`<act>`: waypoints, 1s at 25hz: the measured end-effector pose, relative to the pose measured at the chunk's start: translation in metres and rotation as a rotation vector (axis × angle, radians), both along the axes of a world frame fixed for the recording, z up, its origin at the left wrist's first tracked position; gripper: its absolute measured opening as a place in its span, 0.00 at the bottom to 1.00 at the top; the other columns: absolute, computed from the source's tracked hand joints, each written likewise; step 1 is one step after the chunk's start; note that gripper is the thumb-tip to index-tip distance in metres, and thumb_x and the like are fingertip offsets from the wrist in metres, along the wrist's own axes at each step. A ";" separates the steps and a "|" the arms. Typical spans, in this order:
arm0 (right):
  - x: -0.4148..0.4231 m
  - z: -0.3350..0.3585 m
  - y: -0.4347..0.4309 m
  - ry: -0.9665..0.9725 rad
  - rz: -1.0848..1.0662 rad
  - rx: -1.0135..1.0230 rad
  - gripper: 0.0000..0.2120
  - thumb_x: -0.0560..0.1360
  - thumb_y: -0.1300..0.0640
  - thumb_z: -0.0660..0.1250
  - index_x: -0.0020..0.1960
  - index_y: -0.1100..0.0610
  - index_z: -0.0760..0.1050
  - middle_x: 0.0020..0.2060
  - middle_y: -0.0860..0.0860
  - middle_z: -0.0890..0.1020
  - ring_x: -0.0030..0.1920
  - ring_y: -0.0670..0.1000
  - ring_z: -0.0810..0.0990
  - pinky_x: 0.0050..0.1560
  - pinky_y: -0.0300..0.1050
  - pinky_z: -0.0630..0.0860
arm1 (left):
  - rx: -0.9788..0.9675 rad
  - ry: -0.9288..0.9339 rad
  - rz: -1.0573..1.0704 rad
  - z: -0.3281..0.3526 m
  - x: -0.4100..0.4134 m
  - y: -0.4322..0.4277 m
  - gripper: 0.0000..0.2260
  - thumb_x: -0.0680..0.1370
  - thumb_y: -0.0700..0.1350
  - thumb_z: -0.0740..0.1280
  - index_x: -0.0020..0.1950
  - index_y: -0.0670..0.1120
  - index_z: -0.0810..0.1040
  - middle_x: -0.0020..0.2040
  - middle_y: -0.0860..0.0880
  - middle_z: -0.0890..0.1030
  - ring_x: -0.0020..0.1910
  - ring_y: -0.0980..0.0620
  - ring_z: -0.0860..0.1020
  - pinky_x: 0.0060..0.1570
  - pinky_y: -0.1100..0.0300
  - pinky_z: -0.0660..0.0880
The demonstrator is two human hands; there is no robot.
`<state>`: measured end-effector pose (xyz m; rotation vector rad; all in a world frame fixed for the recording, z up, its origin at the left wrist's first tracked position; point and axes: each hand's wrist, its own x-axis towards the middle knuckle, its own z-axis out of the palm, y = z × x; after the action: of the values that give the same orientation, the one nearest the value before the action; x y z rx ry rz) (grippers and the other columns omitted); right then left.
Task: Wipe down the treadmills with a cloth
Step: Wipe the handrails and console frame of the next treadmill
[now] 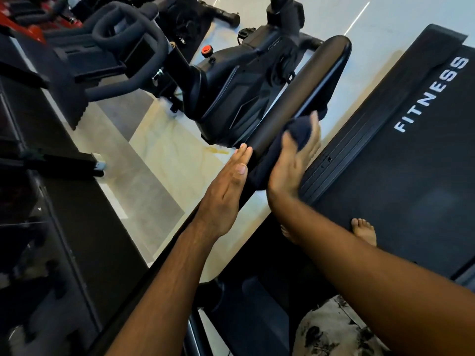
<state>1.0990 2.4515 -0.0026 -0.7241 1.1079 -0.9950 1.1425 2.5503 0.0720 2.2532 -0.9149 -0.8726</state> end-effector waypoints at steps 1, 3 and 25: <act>0.009 -0.008 -0.008 -0.005 -0.047 0.123 0.28 0.78 0.49 0.60 0.77 0.54 0.64 0.74 0.50 0.67 0.74 0.47 0.64 0.75 0.38 0.60 | 0.013 0.000 0.002 0.000 0.000 0.000 0.25 0.82 0.58 0.46 0.77 0.52 0.62 0.77 0.58 0.60 0.75 0.67 0.55 0.76 0.61 0.52; 0.013 -0.001 0.003 0.027 -0.041 0.248 0.32 0.75 0.43 0.59 0.77 0.52 0.64 0.73 0.49 0.68 0.73 0.47 0.67 0.76 0.48 0.62 | 0.021 0.024 0.029 0.000 -0.004 0.006 0.24 0.82 0.59 0.46 0.76 0.53 0.61 0.77 0.58 0.60 0.75 0.67 0.55 0.76 0.59 0.52; 0.005 -0.013 0.066 0.091 0.108 0.401 0.26 0.84 0.50 0.56 0.79 0.56 0.58 0.76 0.53 0.64 0.75 0.52 0.63 0.77 0.48 0.59 | 0.071 0.089 0.242 0.012 -0.016 0.048 0.27 0.81 0.61 0.46 0.76 0.52 0.65 0.76 0.61 0.63 0.74 0.68 0.56 0.77 0.57 0.51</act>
<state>1.1040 2.5178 -0.0157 -0.5000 1.2857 -0.6255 1.1262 2.5978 0.0840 2.3050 -0.5650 -0.8978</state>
